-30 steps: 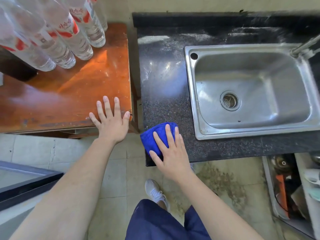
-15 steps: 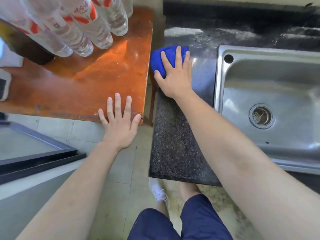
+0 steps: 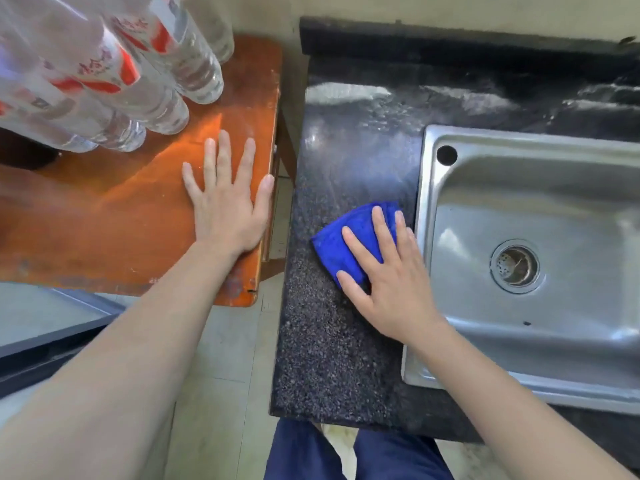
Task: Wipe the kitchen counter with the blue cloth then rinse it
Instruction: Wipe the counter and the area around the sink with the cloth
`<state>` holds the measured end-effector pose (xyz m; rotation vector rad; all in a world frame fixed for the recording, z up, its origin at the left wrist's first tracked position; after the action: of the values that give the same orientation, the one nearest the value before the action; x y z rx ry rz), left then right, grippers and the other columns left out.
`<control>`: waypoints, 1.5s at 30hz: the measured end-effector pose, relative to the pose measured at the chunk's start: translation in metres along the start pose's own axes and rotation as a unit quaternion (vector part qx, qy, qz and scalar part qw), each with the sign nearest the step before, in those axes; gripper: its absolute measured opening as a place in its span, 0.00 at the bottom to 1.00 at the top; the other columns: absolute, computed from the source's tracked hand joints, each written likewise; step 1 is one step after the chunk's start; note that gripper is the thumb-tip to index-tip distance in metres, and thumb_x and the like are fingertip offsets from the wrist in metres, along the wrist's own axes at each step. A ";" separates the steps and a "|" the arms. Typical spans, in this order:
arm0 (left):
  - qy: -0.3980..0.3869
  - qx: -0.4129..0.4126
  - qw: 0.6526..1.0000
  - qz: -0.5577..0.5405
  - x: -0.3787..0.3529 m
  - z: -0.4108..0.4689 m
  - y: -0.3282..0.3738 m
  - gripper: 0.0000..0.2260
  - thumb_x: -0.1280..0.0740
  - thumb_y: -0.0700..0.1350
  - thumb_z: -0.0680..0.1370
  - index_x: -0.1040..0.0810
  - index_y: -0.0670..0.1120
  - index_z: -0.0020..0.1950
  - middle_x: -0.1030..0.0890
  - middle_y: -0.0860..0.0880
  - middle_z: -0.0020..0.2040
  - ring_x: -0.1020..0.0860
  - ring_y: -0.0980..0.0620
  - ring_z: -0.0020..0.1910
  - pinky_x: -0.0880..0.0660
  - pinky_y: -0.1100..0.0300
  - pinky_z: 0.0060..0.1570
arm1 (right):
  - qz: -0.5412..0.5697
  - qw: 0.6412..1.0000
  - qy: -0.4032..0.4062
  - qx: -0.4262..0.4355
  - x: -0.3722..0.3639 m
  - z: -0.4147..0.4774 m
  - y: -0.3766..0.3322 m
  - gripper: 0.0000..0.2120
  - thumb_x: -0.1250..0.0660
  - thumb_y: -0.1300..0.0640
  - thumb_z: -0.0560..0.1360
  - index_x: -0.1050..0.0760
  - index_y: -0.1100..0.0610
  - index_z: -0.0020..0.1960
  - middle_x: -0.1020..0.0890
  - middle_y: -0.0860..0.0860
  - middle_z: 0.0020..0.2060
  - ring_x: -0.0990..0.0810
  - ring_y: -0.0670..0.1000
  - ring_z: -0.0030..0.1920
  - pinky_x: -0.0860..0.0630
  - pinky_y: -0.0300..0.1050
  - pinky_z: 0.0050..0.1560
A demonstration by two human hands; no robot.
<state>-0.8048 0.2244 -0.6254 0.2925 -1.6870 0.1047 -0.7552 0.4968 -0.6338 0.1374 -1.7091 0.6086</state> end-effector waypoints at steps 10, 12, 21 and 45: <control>-0.004 0.008 1.000 0.001 -0.001 0.005 -0.002 0.27 0.55 0.59 0.83 0.47 0.54 0.82 0.51 0.46 0.83 0.53 0.45 0.81 0.55 0.36 0.76 | -0.026 0.999 0.002 -0.042 0.016 0.233 -0.022 0.30 0.47 0.40 0.79 0.39 0.48 0.80 0.46 0.62 0.80 0.49 0.69 0.78 0.49 0.61 0.77; -0.013 0.012 1.000 0.006 0.000 0.006 -0.002 0.27 0.55 0.59 0.83 0.47 0.54 0.82 0.52 0.46 0.83 0.54 0.45 0.81 0.55 0.36 0.76 | -0.040 0.998 -0.015 -0.045 0.018 0.248 -0.025 0.30 0.49 0.41 0.79 0.41 0.48 0.80 0.47 0.61 0.81 0.50 0.69 0.79 0.50 0.60 0.78; -0.021 0.012 1.000 0.018 0.000 0.007 0.000 0.29 0.53 0.61 0.82 0.48 0.53 0.82 0.52 0.45 0.83 0.53 0.43 0.81 0.53 0.35 0.75 | 0.041 0.998 0.011 -0.055 0.011 0.047 -0.002 0.27 0.38 0.47 0.80 0.34 0.50 0.78 0.43 0.58 0.80 0.49 0.66 0.80 0.44 0.64 0.77; -0.013 0.016 1.000 0.010 0.000 0.006 -0.001 0.29 0.54 0.62 0.82 0.48 0.54 0.82 0.52 0.46 0.83 0.54 0.44 0.81 0.55 0.35 0.76 | 0.024 0.992 0.008 -0.121 0.009 0.025 0.006 0.29 0.40 0.43 0.79 0.35 0.48 0.78 0.44 0.57 0.81 0.47 0.63 0.80 0.50 0.61 0.79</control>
<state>-0.8104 0.2225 -0.6259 0.3019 -1.7158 0.1438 -0.7817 0.4925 -0.6299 -0.0807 -1.7594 0.4319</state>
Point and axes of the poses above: each hand's wrist, its own z-axis towards the middle knuckle, its own x-axis out of the back of the hand, y = z × x, the point moved 2 cm from there along z, towards the middle knuckle
